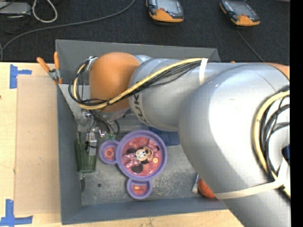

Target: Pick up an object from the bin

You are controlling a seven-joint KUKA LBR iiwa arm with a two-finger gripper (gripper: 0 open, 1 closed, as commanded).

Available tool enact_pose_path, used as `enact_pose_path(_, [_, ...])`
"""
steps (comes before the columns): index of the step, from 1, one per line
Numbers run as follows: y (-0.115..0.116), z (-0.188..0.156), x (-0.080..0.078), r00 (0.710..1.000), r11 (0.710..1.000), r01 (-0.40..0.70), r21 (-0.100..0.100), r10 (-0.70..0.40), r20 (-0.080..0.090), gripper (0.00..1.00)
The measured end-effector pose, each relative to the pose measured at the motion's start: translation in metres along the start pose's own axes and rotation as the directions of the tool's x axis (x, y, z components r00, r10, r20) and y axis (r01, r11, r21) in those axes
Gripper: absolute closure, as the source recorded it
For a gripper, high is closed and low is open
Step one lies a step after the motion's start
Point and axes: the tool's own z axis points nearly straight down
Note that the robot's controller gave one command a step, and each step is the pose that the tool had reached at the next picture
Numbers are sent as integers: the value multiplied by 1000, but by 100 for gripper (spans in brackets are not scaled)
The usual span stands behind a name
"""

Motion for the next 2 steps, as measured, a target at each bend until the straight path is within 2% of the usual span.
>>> enact_pose_path(2, [-1,0,0,1000,1000,-4,-2,4,3,0])
